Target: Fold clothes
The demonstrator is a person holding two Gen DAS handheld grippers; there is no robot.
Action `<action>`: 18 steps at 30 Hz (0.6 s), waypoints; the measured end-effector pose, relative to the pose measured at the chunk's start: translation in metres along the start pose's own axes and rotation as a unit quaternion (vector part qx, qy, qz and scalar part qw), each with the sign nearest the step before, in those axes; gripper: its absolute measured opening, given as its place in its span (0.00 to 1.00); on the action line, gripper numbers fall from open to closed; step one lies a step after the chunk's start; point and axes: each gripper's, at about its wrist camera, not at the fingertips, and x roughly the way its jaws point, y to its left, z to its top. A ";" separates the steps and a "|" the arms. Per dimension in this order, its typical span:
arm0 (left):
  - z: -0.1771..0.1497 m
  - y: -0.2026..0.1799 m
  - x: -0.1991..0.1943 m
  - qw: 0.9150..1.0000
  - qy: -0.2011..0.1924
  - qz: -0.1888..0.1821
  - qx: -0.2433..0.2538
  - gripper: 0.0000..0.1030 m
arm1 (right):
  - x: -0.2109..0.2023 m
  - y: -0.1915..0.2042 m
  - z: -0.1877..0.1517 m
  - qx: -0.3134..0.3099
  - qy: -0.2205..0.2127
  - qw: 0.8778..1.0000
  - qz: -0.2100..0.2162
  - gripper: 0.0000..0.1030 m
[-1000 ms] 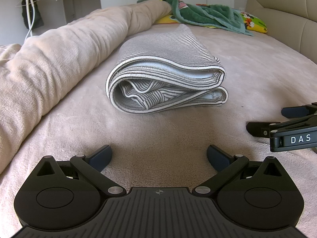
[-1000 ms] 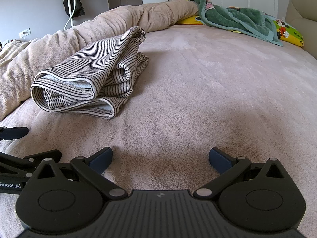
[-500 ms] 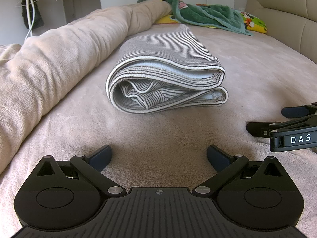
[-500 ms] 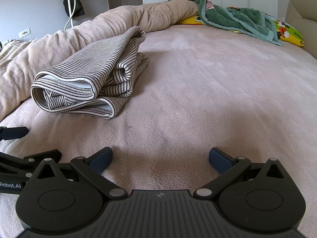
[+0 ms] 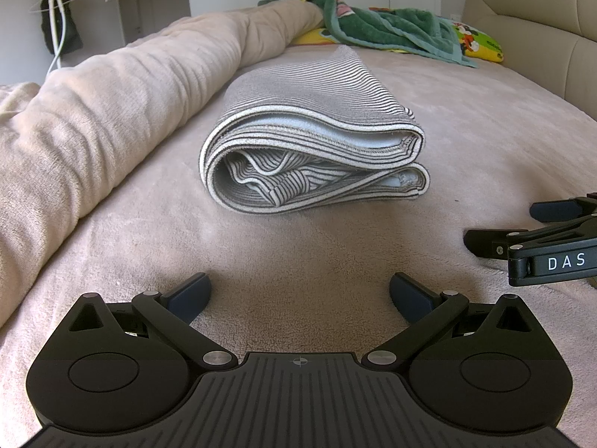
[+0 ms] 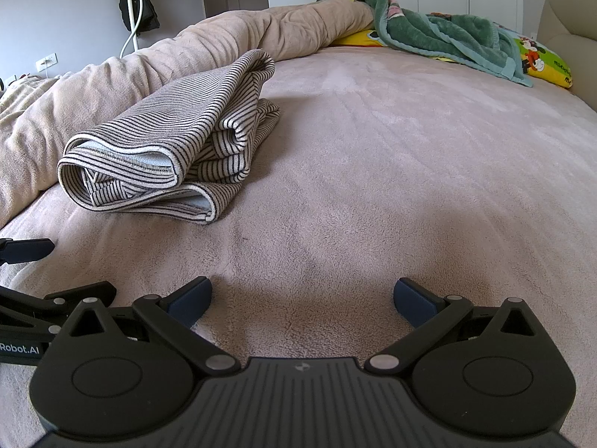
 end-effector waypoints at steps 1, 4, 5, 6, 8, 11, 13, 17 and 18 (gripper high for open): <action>0.000 0.000 0.000 1.000 0.000 0.000 0.000 1.00 | 0.000 0.000 0.000 0.000 0.000 1.000 0.000 1.00; 0.000 0.000 0.000 1.000 0.000 0.000 0.000 1.00 | 0.000 0.000 0.000 0.000 0.000 1.000 0.000 1.00; 0.000 0.000 0.000 1.000 0.000 0.001 0.001 1.00 | 0.000 0.000 0.000 0.000 0.000 1.000 0.000 1.00; 0.001 -0.001 0.001 1.000 0.000 0.002 0.002 1.00 | 0.000 0.000 0.000 0.000 0.000 1.000 0.000 1.00; 0.001 -0.002 0.001 1.000 0.001 0.004 0.004 1.00 | 0.000 0.000 0.000 0.000 0.000 1.000 0.000 1.00; 0.002 -0.004 0.002 1.000 0.001 0.008 0.007 1.00 | 0.000 -0.001 0.000 0.000 0.000 1.000 0.000 1.00; 0.002 -0.005 0.003 1.000 0.001 0.010 0.009 1.00 | 0.000 -0.001 0.000 0.000 0.000 1.000 0.000 1.00; 0.003 -0.003 0.004 1.000 0.003 0.006 0.005 1.00 | 0.000 -0.001 0.000 -0.001 0.000 1.000 0.000 1.00; 0.004 -0.001 0.005 1.000 0.004 0.001 0.001 1.00 | 0.000 -0.001 0.000 -0.001 0.000 1.000 0.000 1.00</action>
